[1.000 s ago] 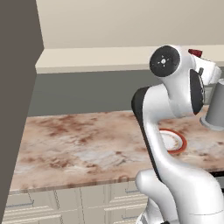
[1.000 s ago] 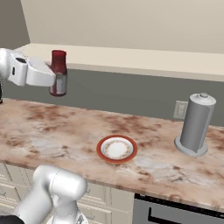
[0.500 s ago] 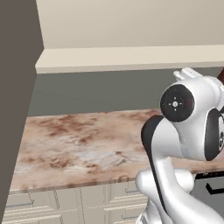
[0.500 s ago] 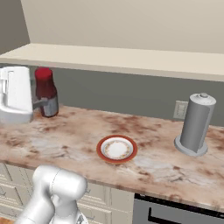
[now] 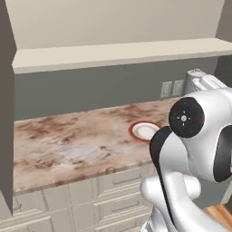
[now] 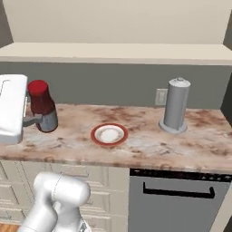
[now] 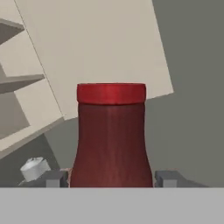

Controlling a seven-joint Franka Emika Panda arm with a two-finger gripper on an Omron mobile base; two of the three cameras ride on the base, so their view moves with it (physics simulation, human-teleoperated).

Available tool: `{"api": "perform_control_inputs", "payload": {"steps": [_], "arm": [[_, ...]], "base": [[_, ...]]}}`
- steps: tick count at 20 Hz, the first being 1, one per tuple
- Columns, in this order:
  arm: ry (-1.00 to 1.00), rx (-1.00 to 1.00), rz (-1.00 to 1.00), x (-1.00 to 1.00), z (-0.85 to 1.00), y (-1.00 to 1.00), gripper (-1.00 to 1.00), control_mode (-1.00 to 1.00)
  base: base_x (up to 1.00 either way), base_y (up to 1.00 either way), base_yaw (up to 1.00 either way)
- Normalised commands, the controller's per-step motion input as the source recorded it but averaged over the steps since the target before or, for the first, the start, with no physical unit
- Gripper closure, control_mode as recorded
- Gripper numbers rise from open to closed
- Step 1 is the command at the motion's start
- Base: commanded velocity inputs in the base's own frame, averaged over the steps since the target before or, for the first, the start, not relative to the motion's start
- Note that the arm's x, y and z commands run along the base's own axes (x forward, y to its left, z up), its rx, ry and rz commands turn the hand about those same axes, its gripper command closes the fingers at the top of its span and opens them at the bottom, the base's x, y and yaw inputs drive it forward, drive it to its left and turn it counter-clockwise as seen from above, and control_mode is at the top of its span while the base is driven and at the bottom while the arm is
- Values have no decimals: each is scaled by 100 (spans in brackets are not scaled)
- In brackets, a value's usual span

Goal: Move the hot dog bun to the plate on the dining table and place the condiment next to that plate. Then navigate to the fridge and take the sausage and place it on the plate as well.

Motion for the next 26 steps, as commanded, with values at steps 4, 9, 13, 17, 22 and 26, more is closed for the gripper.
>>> {"api": "perform_control_inputs", "payload": {"steps": [4, 9, 13, 17, 22, 26], "arm": [[0, 0, 0, 0, 0, 0, 100, 100], [0, 0, 0, 0, 0, 0, 100, 100], [0, 0, 0, 0, 0, 0, 100, 100], [0, 0, 0, 0, 0, 0, 100, 100], [0, 0, 0, 0, 0, 0, 100, 100], [0, 0, 0, 0, 0, 0, 100, 100]], "base": [[-70, 7, -78], [-36, 3, -92], [-27, 0, -94], [-22, 0, -94], [-18, 0, -93], [-17, 0, -90]]}}
